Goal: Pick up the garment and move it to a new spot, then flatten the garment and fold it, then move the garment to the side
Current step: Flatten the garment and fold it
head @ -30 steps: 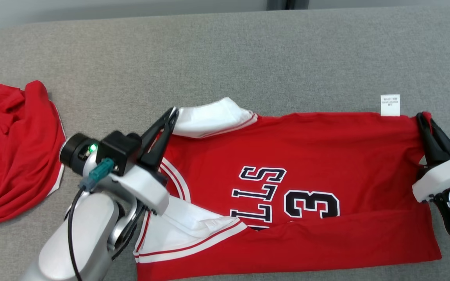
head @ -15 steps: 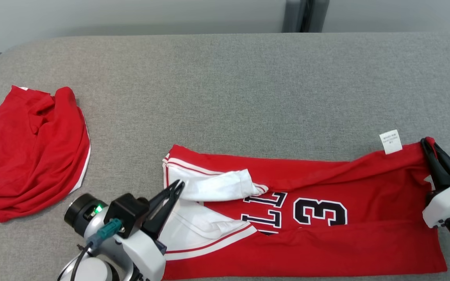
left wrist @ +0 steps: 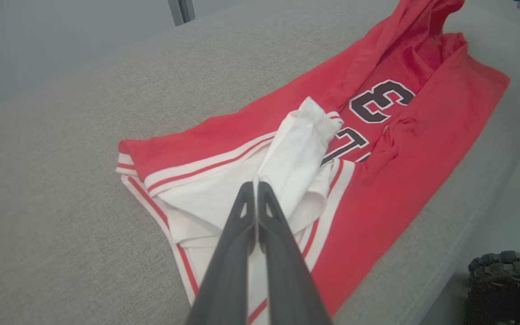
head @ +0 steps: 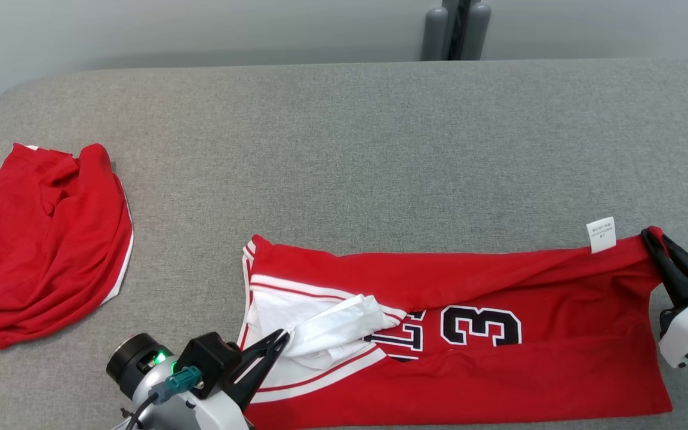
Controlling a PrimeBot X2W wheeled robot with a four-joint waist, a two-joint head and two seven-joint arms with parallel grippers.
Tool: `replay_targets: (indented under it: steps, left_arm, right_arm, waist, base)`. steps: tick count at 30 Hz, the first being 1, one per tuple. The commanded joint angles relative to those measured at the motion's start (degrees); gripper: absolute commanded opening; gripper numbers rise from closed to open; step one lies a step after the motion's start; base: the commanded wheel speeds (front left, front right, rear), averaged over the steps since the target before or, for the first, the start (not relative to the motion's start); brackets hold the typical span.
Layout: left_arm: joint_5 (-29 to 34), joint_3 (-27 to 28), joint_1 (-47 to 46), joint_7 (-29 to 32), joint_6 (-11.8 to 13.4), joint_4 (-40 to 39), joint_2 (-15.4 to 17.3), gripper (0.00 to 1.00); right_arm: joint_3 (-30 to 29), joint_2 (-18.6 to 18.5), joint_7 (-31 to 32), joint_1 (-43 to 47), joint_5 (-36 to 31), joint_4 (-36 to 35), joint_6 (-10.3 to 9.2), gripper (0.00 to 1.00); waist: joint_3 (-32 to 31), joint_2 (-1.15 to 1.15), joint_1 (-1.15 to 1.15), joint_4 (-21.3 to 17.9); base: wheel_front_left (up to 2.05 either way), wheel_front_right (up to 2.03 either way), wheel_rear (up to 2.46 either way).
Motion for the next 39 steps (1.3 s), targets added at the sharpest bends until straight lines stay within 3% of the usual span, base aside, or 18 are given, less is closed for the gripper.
replay_targets:
  steps: [1, 21, 32, 37, 38, 39]
  left_arm:
    - [-0.5, 0.0, 0.8, 0.3, -0.2, -0.3, 0.4, 0.00]
    - [2.6, -3.2, 0.9, 3.4, 0.6, 2.6, 2.7, 0.00]
    - [1.1, -2.2, 1.7, 4.3, 1.4, 1.3, 4.5, 0.00]
    - [-0.1, -2.0, 2.3, 5.8, 1.2, -0.9, 5.8, 0.00]
    - [-0.4, -2.0, 2.6, 6.2, 1.2, -1.3, 6.1, 0.00]
    - [-0.7, -2.1, 2.9, 6.7, 0.9, -1.7, 6.4, 0.00]
  right_arm:
    - [0.3, -0.4, 0.9, 0.9, 1.5, -0.2, -0.04, 0.00]
    - [6.0, -7.9, 8.0, 3.3, 7.4, -9.4, -0.04, 0.00]
    - [7.5, -9.7, 9.0, 4.7, 8.9, -11.8, -0.04, 0.00]
    - [9.6, -12.1, 10.5, 5.7, 10.1, -14.7, -0.04, 0.00]
    - [10.0, -12.7, 11.2, 6.1, 10.7, -15.3, -0.04, 0.12]
    - [10.3, -13.3, 11.8, 6.3, 11.2, -15.9, -0.04, 0.53]
  waist:
    - [-0.2, 0.00, 0.00, -0.1]
    - [-0.9, 0.00, 0.00, -2.7]
    - [-1.0, 0.00, 0.00, -2.8]
    - [-1.3, 0.00, 0.00, -2.4]
    - [-1.3, 0.00, 0.00, -2.4]
    - [-1.3, 0.00, 0.00, -2.3]
  base:
    - [0.00, 0.00, 0.00]
    - [0.00, 0.00, 0.00]
    - [0.00, 0.00, 0.00]
    - [0.00, 0.00, 0.00]
    - [0.00, 0.00, 0.00]
    - [0.00, 0.00, 0.00]
